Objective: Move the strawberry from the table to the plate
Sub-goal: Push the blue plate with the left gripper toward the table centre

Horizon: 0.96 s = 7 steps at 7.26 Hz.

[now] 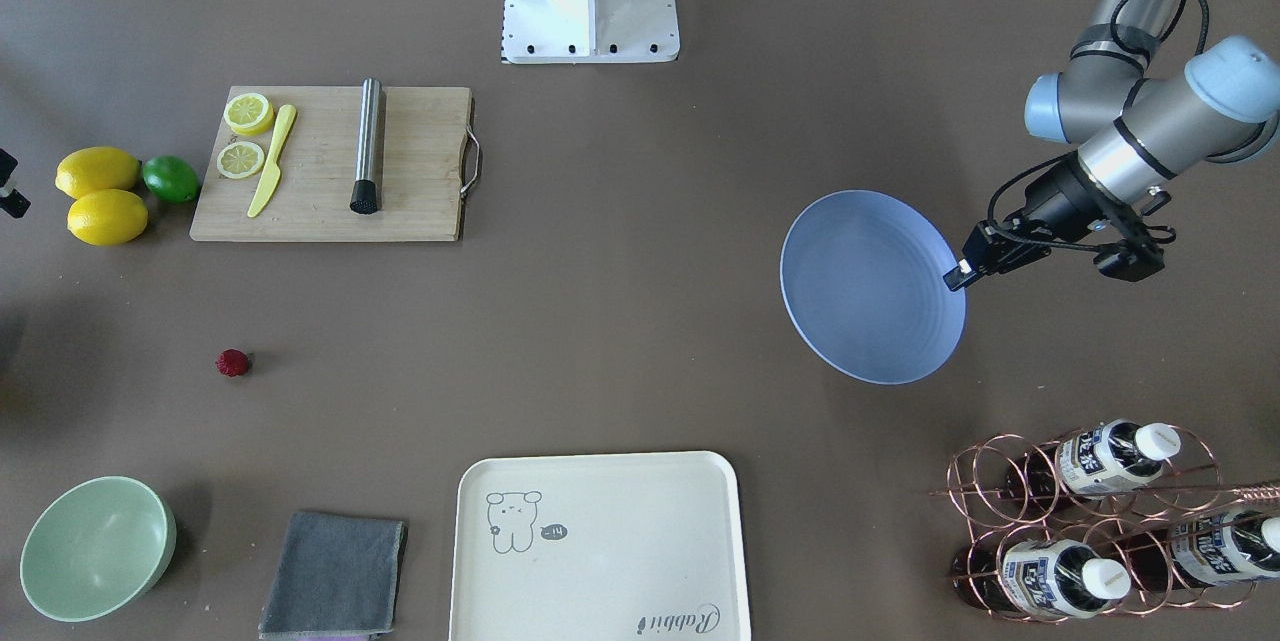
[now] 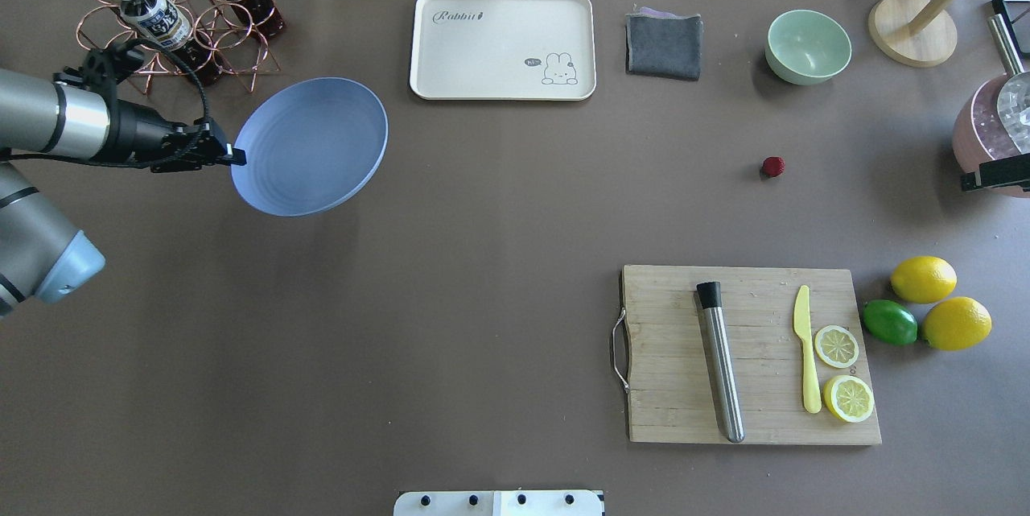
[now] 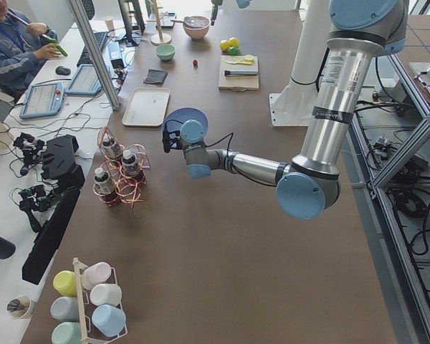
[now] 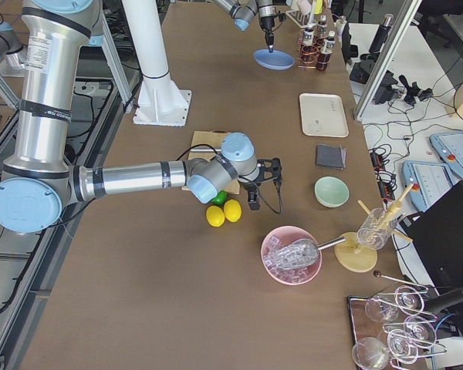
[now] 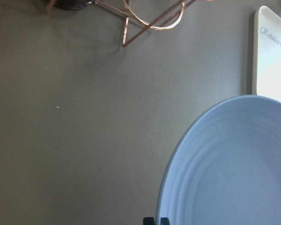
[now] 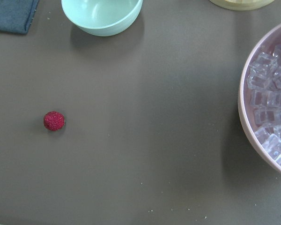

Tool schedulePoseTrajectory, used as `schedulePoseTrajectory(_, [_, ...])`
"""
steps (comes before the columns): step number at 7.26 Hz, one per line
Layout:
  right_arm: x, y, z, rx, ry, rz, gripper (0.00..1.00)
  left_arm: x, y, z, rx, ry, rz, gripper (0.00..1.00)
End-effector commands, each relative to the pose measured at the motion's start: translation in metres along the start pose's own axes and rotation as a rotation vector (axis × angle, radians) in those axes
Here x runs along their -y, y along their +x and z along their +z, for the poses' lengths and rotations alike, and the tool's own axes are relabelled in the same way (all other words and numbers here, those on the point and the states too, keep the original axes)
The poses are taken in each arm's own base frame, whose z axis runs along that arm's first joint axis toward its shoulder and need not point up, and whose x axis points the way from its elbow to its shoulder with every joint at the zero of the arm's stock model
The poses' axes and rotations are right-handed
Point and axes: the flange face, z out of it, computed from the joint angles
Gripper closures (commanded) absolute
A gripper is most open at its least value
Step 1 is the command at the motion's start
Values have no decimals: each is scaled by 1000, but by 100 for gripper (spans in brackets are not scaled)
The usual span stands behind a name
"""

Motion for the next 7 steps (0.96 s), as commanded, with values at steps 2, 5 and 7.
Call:
schedulePoseTrajectory(2, [-1, 2, 1, -2, -2, 3, 2, -56, 132, 85, 76, 28, 31, 100])
schedulePoseTrajectory(5, [-1, 2, 1, -2, -2, 3, 2, -108, 163, 128, 105, 39, 65, 100])
schedulePoseTrajectory(7, [0, 2, 1, -2, -2, 3, 2, -132, 184, 144, 122, 55, 83, 100])
